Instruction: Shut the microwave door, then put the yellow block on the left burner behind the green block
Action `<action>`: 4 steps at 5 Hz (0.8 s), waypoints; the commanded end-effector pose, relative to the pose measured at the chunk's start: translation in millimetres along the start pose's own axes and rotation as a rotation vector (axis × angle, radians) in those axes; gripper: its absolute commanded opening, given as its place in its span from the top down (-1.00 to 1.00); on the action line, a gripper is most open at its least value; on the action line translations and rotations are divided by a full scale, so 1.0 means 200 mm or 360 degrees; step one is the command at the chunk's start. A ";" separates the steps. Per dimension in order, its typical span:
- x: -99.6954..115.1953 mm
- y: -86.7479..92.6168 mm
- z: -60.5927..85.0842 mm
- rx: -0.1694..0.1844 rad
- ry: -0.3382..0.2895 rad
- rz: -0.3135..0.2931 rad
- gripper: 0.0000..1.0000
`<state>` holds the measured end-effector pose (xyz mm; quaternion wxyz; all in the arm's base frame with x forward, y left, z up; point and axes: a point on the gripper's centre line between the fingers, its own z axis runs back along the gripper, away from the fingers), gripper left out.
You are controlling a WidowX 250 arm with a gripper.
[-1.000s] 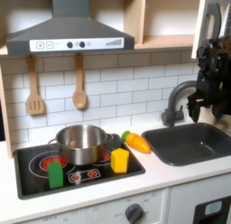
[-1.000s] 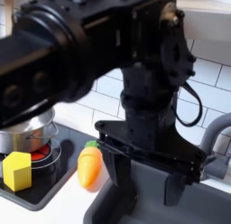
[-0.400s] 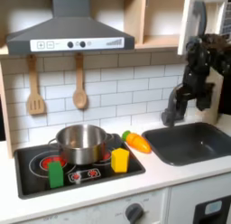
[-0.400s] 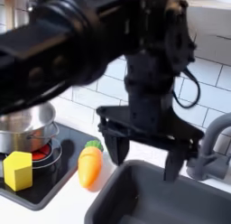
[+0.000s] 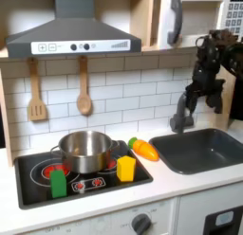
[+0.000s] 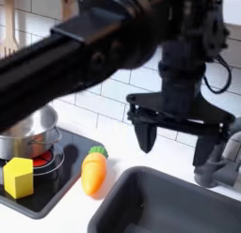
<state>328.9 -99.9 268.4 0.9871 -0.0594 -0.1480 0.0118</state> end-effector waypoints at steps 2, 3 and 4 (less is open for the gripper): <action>0.05 0.03 -0.04 0.0015 0.0027 0.0074 -1.00; 0.06 0.04 -0.05 0.0025 0.0028 0.0087 -1.00; 0.07 0.06 -0.06 0.0044 0.0051 0.0138 -1.00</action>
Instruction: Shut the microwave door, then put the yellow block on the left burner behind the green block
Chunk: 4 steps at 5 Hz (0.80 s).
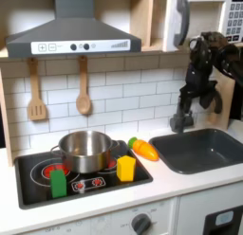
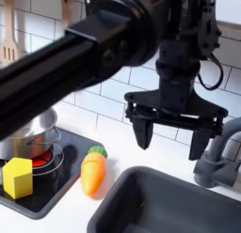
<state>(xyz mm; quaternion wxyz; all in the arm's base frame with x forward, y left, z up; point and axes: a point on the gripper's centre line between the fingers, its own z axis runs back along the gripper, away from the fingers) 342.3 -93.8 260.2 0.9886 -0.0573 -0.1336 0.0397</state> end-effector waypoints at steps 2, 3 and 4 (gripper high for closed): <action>0.24 0.10 -0.05 0.0050 0.0026 0.0193 -1.00; 0.33 0.14 -0.06 0.0047 0.0024 0.0258 -1.00; 0.35 0.16 -0.07 0.0046 0.0047 0.0275 -1.00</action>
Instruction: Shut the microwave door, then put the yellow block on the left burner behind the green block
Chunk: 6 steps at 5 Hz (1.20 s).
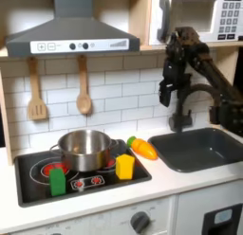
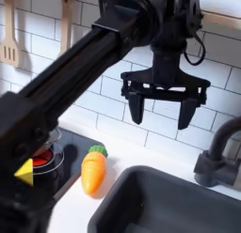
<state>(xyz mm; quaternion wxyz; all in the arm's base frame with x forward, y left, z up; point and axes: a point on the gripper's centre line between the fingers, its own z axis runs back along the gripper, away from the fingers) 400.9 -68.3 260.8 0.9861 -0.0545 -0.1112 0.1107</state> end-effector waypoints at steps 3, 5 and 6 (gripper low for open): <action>-0.07 0.04 0.06 -0.0001 -0.0008 -0.0070 -1.00; -0.08 0.28 0.10 0.0019 -0.0011 0.0012 -1.00; -0.16 0.32 0.12 0.0008 0.0026 -0.0038 -1.00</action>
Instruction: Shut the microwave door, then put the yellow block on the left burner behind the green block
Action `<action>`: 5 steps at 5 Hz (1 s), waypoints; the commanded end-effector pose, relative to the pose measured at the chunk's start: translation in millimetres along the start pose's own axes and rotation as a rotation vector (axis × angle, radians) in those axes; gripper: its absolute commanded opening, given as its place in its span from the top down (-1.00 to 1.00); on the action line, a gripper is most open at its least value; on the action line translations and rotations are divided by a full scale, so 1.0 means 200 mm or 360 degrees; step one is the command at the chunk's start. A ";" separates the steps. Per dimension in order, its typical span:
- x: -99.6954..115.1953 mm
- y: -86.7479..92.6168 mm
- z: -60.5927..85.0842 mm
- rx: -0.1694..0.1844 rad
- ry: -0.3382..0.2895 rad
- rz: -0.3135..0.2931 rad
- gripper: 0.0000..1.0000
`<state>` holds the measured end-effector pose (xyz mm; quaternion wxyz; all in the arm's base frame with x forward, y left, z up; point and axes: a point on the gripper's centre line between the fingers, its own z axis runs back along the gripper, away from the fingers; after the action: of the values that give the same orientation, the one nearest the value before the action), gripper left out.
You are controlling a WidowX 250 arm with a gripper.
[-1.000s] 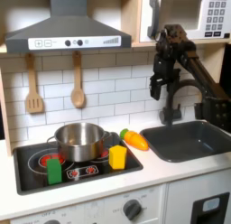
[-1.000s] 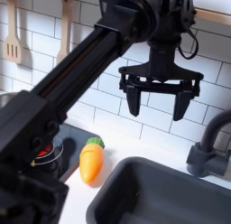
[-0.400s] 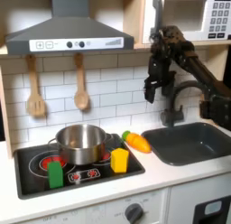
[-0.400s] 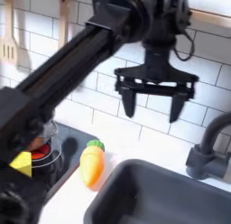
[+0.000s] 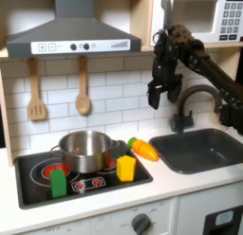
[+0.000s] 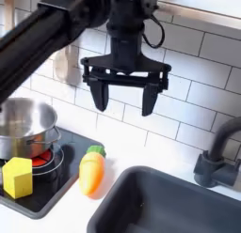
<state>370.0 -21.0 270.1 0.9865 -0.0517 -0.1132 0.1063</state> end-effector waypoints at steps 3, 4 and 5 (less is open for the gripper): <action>-0.39 0.27 0.14 -0.0032 0.0107 -0.0083 -1.00; -0.52 0.32 0.11 0.0009 0.0124 -0.0161 -1.00; -0.63 0.33 0.11 0.0039 0.0096 -0.0259 -1.00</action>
<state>230.7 19.4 257.7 0.9947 -0.0354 -0.0908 0.0328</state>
